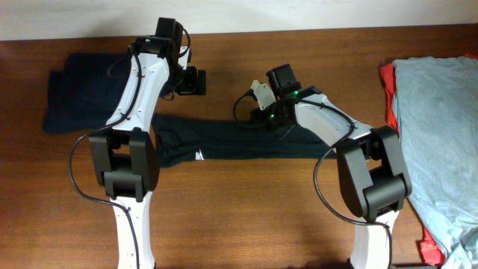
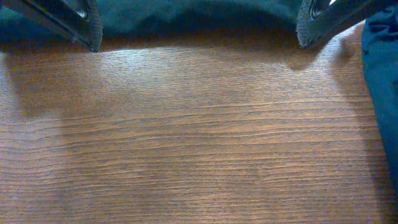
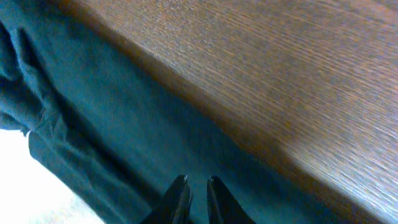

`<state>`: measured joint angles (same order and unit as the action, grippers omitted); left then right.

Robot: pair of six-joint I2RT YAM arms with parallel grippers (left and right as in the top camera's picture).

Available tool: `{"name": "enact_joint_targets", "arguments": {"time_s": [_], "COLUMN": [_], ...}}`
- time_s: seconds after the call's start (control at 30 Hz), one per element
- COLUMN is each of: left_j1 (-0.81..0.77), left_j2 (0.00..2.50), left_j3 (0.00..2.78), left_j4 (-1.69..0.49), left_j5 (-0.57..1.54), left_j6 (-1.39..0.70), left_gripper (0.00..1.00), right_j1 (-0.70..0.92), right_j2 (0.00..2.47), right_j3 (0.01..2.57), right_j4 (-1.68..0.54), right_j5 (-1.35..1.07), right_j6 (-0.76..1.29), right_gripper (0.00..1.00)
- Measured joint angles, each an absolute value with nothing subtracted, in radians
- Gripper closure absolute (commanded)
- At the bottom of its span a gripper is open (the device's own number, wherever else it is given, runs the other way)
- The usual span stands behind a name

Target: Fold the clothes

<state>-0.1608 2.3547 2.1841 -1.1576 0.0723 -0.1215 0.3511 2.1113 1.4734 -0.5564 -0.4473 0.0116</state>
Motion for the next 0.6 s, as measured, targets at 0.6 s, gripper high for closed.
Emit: {"name": "enact_joint_targets", "arguments": {"time_s": [0.6], "left_j1": [-0.162], "left_j2": [2.355], "left_j3": [2.185], "left_j4": [-1.158], "left_j5": [0.072], "left_j6": [-0.121], "left_gripper": [0.01], "right_j1": [0.456], "right_j2": [2.137], "right_j3": [1.473], "right_j4": [-0.611], "right_j5": [-0.447], "right_j6": [0.053], "right_gripper": [0.84]}}
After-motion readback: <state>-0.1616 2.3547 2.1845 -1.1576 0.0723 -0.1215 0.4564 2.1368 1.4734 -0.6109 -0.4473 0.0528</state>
